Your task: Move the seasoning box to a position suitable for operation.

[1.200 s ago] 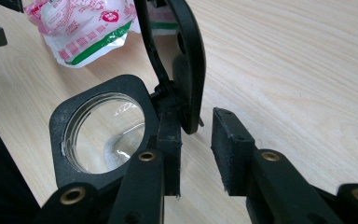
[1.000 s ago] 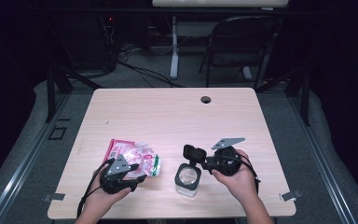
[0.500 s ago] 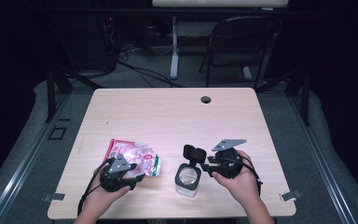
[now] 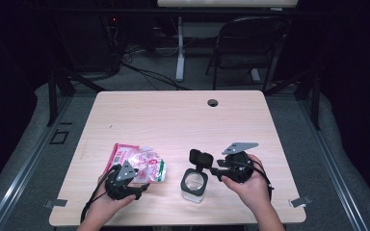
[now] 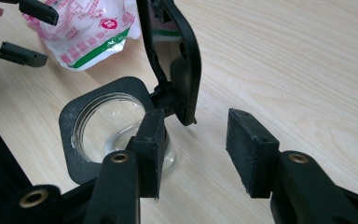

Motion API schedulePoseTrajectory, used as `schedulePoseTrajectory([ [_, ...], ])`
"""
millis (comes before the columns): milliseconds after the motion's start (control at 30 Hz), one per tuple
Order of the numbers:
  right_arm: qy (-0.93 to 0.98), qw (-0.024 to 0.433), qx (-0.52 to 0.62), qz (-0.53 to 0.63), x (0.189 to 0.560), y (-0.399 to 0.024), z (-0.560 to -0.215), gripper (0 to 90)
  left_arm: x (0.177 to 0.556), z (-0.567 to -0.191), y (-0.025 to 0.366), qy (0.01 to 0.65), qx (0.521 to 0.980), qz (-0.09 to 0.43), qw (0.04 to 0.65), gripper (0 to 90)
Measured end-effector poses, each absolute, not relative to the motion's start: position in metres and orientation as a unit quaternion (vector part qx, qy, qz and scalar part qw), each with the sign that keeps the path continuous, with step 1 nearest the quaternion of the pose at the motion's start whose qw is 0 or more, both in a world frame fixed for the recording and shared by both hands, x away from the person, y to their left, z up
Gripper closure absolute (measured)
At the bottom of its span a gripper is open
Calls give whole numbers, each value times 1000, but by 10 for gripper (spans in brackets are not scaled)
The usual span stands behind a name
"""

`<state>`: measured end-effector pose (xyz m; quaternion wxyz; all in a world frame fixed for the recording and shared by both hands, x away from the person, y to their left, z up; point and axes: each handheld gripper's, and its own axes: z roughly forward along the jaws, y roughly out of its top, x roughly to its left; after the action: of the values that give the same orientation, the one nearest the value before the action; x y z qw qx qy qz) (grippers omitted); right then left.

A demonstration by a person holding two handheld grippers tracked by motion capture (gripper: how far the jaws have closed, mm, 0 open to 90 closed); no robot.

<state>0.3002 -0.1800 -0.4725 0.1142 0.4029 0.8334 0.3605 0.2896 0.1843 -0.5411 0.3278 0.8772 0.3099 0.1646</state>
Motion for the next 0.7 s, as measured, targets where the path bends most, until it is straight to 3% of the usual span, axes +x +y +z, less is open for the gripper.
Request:
schedulePoseTrajectory([
  [233, 834, 116, 401, 360, 301, -181, -473, 567, 291, -550, 184, 315, 878, 189, 308, 223],
  [700, 834, 114, 402, 361, 301, -180, -474, 561, 293, -567, 176, 310, 881, 221, 282, 180],
])
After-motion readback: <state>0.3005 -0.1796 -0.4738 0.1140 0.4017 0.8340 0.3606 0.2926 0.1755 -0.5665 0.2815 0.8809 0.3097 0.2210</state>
